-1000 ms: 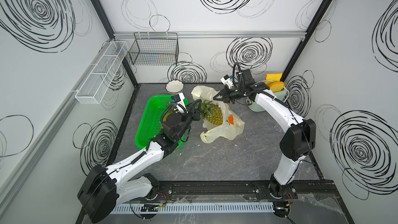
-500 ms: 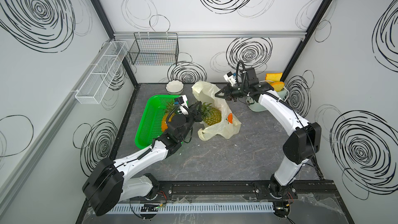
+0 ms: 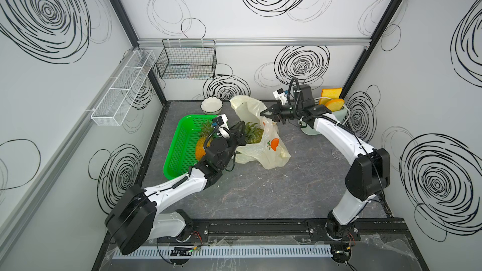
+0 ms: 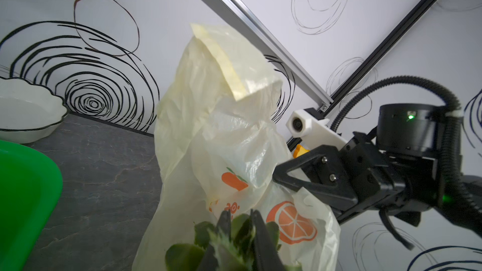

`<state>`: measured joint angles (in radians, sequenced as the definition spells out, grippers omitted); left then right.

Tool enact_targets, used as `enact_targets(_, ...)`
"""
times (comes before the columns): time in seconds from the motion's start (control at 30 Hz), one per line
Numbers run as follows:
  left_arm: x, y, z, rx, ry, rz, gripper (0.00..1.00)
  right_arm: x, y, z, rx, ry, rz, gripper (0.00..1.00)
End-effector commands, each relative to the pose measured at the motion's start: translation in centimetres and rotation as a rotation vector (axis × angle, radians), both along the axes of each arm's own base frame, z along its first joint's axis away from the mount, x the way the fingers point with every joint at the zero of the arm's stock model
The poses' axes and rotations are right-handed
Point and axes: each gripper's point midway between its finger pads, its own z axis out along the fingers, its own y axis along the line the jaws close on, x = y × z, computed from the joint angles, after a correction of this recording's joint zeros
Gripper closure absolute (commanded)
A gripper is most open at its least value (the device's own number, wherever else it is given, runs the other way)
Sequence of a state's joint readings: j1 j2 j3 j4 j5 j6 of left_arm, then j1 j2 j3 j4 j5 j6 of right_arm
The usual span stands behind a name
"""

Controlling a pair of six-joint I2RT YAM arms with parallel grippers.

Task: Place the pineapple into a plastic bag & tie a knot
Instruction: Place the pineapple in the plastic bag.

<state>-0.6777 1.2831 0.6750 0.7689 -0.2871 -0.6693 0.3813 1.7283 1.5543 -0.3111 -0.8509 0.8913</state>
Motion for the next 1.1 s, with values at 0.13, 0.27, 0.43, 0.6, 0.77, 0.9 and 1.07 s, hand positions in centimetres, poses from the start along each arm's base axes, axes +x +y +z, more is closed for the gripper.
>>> enact_targets(0.13,1.2,-0.5,6.5,-0.371,-0.155,-0.08,1.0,-0.4,0.2,4.2,0.102,-0.066,0.01,1.0)
enact_targets(0.27,1.1,-1.5,5.4,-0.423,-0.164,-0.114,1.0,-0.4,0.1,4.0,0.098,-0.063,0.003,1.0)
enact_targets(0.43,-0.1,-3.4,3.6,-0.25,-0.228,-0.101,1.0,-0.2,0.2,4.1,0.105,-0.061,-0.001,1.0)
enact_targets(0.6,-1.4,-3.4,3.5,-0.181,-0.401,-0.055,1.0,-0.3,0.3,4.2,0.113,-0.06,0.007,1.0)
enact_targets(0.77,-0.5,-2.7,6.7,-0.194,-0.483,0.028,1.0,-0.5,0.0,3.6,0.111,-0.039,0.01,1.0)
enact_targets(0.9,0.2,-1.1,7.7,-0.225,-0.454,0.11,1.0,-0.3,-0.9,3.1,0.103,-0.027,-0.018,1.0)
enact_targets(1.07,0.6,-1.1,7.0,-0.306,-0.418,0.094,1.0,-0.3,-1.5,3.4,0.119,-0.024,-0.038,1.0)
